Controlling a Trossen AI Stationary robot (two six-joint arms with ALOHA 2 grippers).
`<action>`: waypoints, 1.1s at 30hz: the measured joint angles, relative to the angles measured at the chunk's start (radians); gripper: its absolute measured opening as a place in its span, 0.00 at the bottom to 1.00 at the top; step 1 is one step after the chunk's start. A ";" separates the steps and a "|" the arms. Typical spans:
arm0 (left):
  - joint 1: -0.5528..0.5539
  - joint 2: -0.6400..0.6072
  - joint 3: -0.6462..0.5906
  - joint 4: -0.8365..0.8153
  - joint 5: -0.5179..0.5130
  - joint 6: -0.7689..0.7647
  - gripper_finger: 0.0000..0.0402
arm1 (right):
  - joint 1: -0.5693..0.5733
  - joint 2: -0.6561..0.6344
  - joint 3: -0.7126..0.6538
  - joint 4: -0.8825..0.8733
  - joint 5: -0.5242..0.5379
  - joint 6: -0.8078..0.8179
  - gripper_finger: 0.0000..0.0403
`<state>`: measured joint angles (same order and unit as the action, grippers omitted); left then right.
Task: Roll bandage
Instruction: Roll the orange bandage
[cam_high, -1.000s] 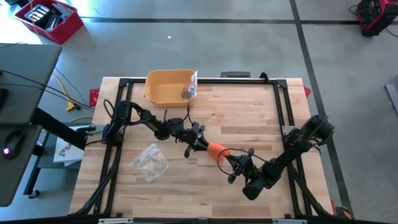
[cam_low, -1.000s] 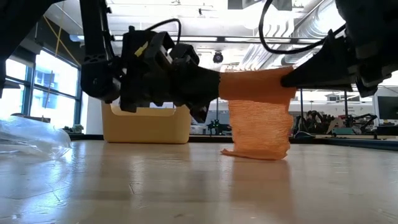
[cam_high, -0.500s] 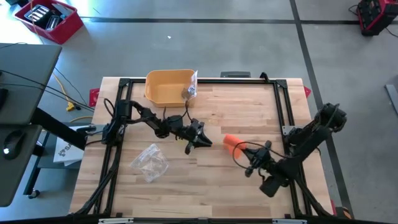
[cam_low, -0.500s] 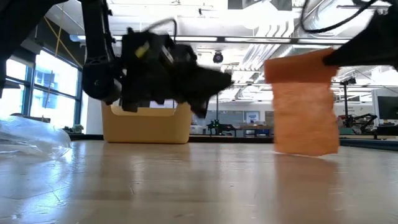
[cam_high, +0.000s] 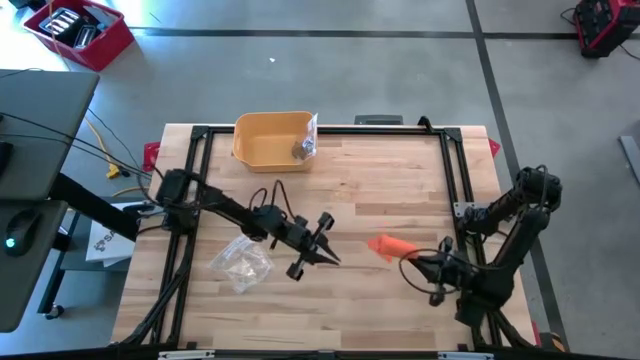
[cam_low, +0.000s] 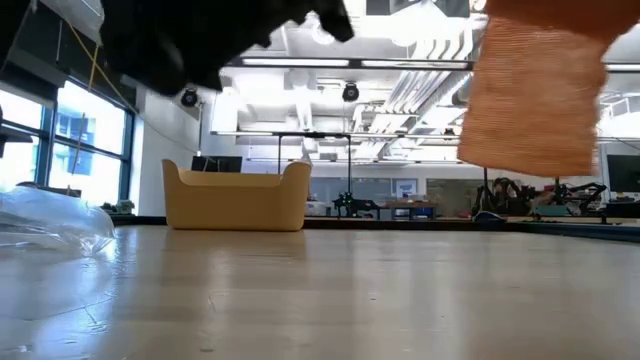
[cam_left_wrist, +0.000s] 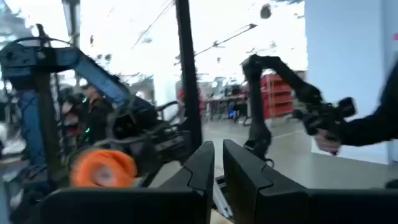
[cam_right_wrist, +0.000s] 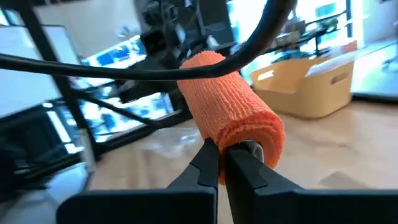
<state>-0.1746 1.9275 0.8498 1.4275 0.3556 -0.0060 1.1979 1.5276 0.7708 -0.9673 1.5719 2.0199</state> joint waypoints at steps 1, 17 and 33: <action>-0.001 -0.023 0.018 -0.068 -0.012 0.002 0.09 | 0.012 0.000 0.000 0.016 0.000 0.007 0.00; -0.108 -0.058 0.375 -0.887 -0.482 0.419 0.47 | 0.039 0.000 0.000 0.169 0.000 -0.114 0.00; -0.104 0.026 0.374 -0.775 -0.348 0.796 0.42 | 0.042 0.000 0.001 0.276 -0.002 -0.109 0.00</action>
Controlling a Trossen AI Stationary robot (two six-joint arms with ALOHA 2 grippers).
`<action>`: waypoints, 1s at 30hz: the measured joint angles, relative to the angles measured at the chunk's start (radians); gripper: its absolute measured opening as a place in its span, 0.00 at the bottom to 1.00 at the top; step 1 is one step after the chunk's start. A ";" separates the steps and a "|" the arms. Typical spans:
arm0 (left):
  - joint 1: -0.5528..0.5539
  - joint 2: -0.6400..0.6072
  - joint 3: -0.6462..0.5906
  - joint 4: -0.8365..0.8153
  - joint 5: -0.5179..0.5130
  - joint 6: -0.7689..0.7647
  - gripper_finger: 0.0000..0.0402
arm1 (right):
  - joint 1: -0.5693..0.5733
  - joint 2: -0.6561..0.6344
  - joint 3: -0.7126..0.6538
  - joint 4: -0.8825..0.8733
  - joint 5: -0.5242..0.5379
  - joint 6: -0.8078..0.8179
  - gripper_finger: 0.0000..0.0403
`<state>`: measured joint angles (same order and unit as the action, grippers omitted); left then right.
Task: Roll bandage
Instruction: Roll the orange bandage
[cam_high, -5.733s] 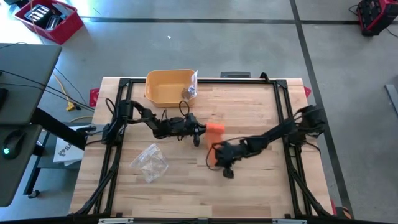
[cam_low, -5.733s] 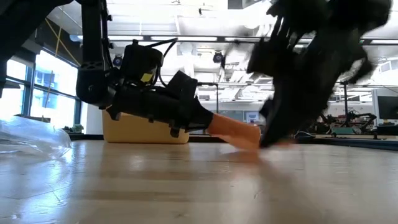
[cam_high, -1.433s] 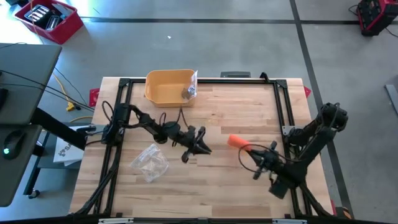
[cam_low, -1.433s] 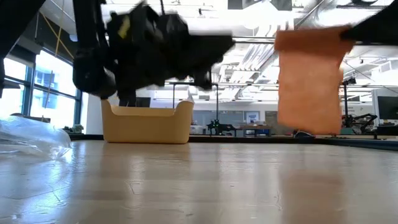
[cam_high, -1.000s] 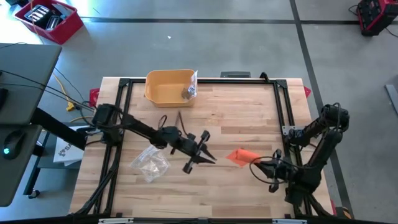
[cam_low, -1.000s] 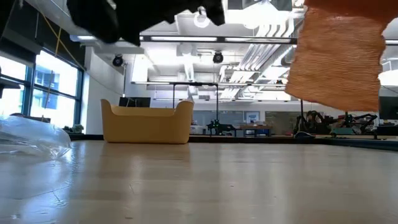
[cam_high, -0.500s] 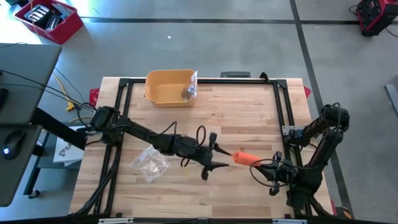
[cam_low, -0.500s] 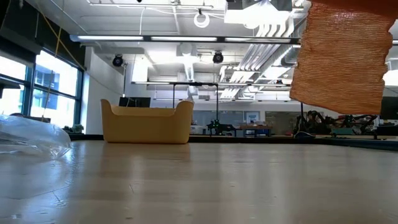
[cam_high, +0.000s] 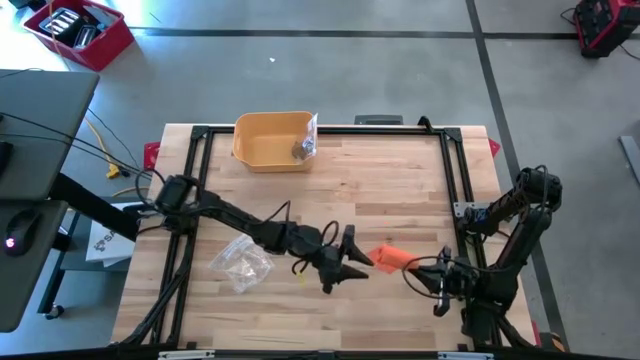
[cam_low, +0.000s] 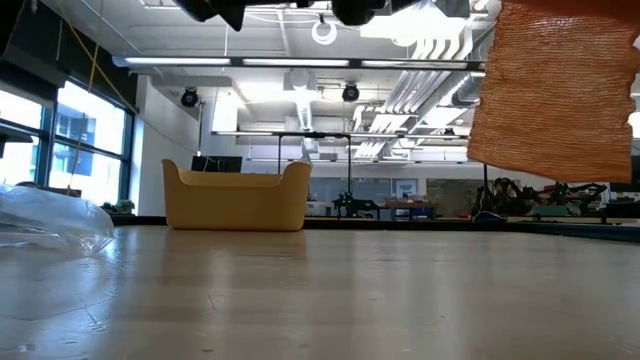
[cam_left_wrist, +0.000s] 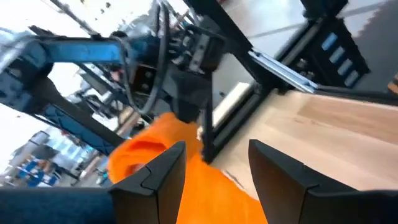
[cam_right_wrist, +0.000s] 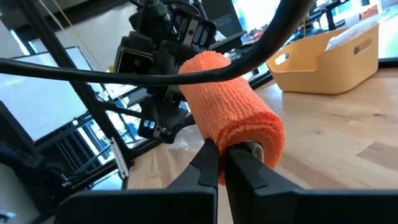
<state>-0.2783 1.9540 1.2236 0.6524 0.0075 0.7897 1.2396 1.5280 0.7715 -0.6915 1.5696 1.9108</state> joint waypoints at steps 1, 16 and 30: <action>-0.001 0.003 0.000 0.019 -0.008 0.001 0.42 | 0.002 0.000 0.000 0.011 -0.002 0.000 0.00; -0.003 0.001 0.000 -0.001 0.038 0.114 0.42 | 0.051 -0.002 0.000 0.218 -0.086 -0.042 0.00; 0.020 0.001 0.000 -0.033 0.076 0.236 0.42 | 0.051 -0.051 0.000 0.249 -0.085 -0.118 0.00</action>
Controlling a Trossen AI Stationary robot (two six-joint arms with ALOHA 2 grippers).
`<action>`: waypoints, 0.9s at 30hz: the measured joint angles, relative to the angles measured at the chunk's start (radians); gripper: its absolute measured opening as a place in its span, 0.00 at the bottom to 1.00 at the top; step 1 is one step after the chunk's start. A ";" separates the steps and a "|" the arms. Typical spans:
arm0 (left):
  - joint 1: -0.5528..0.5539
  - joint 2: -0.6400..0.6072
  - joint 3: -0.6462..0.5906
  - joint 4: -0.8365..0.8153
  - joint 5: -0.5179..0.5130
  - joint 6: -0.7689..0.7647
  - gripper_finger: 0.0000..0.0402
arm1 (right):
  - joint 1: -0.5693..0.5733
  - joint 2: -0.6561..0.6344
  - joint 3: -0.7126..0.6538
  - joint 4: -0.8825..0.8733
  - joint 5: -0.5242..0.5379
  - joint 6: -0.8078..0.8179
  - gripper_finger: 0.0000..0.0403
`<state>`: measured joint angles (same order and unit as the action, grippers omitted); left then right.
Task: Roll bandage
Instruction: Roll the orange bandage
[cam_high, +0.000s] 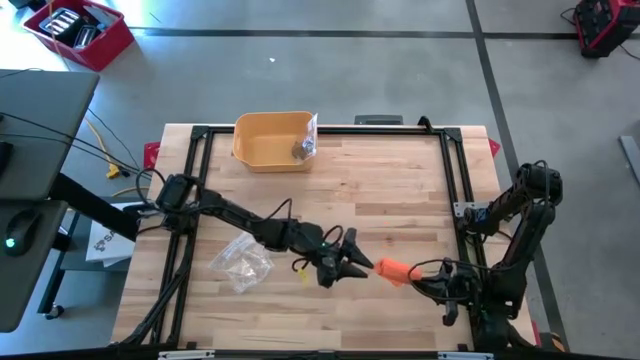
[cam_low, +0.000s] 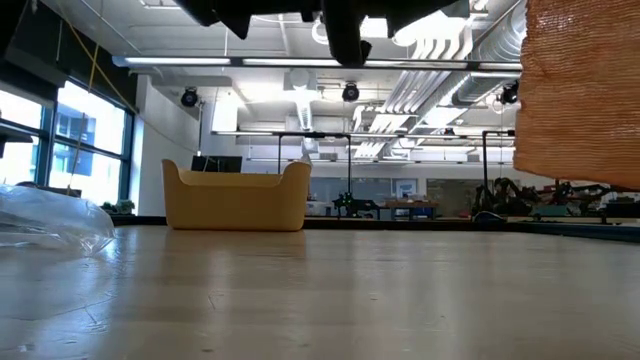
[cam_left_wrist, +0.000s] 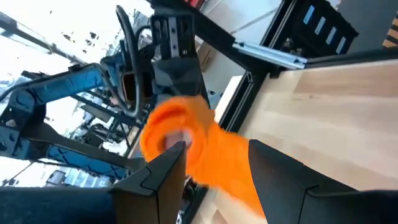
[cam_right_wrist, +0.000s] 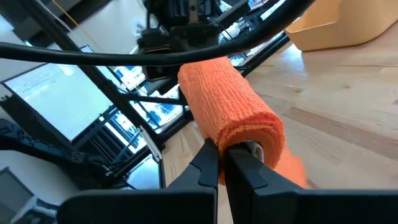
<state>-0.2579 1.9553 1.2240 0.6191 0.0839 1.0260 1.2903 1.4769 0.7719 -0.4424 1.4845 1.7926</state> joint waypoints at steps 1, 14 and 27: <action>0.006 0.002 0.001 0.001 0.016 0.004 0.42 | 0.000 0.000 0.000 0.006 0.000 -0.004 0.00; 0.022 0.081 0.096 0.009 0.091 0.091 0.42 | -0.058 -0.105 0.000 0.198 -0.194 -0.263 0.00; -0.039 0.080 0.095 0.023 0.015 -0.053 0.23 | -0.144 -0.219 0.000 0.286 -0.384 -0.512 0.00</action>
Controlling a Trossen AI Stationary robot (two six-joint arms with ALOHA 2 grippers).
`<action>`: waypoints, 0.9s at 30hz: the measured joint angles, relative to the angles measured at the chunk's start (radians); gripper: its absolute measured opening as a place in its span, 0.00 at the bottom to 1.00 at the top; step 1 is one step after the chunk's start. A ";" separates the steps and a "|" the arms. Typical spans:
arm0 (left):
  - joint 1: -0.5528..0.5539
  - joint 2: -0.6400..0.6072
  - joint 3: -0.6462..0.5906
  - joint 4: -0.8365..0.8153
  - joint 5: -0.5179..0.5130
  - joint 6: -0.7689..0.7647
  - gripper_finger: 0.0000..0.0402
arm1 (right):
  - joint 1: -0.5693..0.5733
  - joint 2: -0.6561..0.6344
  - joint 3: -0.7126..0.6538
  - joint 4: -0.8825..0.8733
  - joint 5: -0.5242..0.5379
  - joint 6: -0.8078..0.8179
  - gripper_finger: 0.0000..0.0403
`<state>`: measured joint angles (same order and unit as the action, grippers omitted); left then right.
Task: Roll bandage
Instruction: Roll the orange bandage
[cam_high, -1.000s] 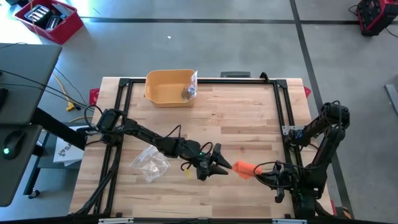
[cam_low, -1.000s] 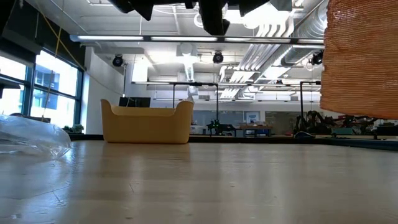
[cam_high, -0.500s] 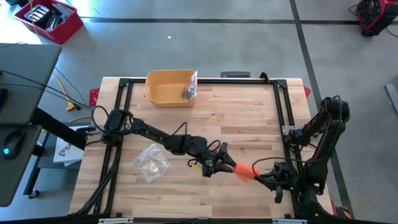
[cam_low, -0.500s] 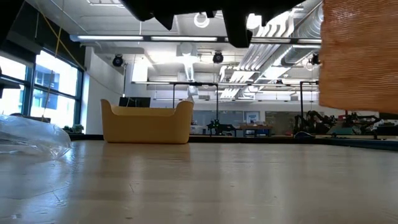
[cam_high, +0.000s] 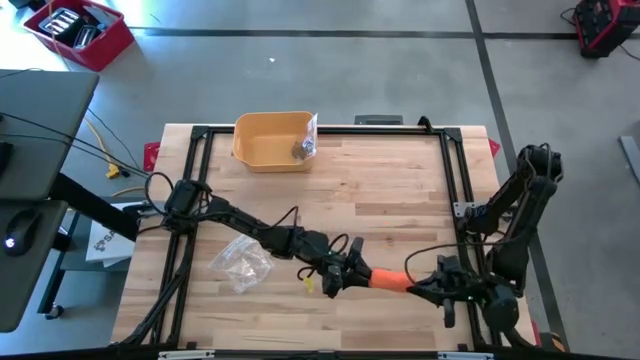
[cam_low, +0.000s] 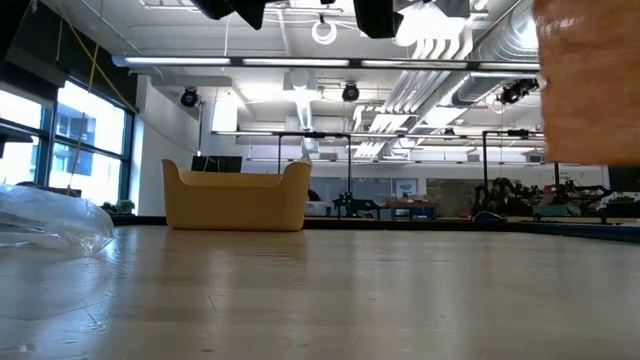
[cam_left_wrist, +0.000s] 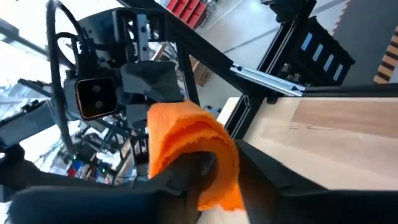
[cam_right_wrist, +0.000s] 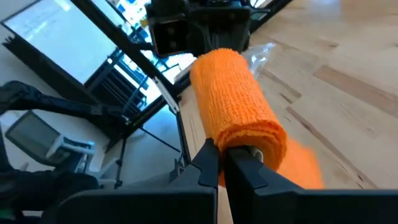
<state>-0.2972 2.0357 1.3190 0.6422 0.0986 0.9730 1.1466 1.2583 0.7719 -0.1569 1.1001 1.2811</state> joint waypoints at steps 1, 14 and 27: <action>-0.003 0.000 0.000 -0.001 -0.007 -0.005 0.19 | -0.005 0.002 0.000 -0.003 -0.008 0.001 0.00; -0.006 -0.072 -0.069 0.030 -0.202 -0.338 0.01 | -0.025 0.000 -0.001 -0.077 0.043 0.027 0.15; 0.172 -0.151 -0.348 0.118 -0.351 -0.780 0.01 | -0.193 0.052 -0.001 -0.318 -0.219 0.085 0.26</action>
<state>-0.1248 1.8849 0.9712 0.7602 -0.2523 0.1928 0.9540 1.3098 0.7712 -0.4749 0.8813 1.3659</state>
